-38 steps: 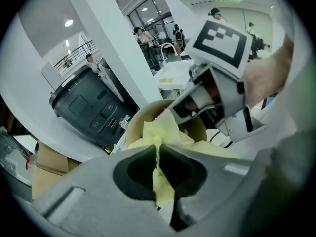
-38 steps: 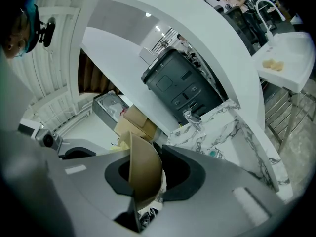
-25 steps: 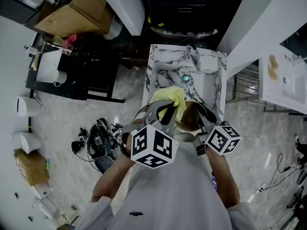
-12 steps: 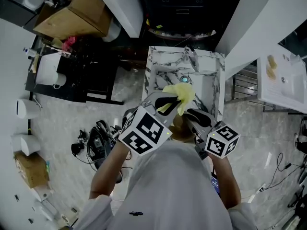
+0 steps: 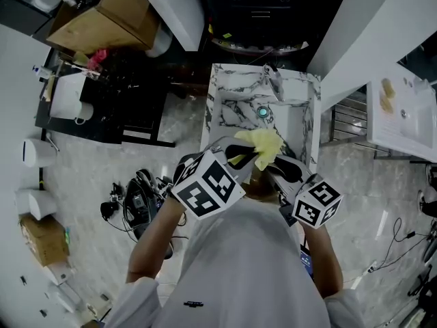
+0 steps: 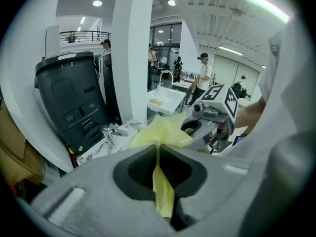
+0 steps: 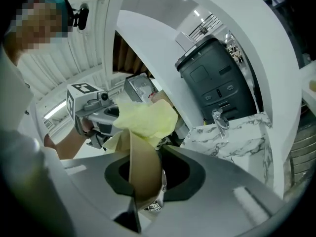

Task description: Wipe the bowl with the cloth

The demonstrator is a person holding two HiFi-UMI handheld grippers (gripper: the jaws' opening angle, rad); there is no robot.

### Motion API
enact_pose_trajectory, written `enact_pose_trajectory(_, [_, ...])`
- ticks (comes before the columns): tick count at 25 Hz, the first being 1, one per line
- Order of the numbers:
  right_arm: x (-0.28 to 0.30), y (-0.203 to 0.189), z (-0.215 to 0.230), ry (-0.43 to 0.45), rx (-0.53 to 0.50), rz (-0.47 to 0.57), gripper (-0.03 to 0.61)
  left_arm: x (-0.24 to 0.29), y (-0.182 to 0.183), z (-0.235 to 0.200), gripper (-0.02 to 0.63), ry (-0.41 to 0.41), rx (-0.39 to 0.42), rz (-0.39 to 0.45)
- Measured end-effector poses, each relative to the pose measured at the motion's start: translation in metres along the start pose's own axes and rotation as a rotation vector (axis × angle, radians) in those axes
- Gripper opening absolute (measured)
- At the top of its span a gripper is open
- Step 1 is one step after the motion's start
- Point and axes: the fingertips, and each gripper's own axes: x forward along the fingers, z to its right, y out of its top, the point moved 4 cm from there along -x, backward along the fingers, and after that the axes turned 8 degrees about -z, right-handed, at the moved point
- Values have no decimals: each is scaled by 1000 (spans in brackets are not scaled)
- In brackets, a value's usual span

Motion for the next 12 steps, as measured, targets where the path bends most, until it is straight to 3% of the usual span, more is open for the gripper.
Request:
enact_pose_trajectory(7, [-7, 5, 1, 45, 31, 34, 77, -3, -8, 3, 25, -52, -47, 38])
enact_pose_trajectory(12, [-15, 10, 4, 56, -18, 66, 77, -7, -14, 7, 25, -99, -61, 67])
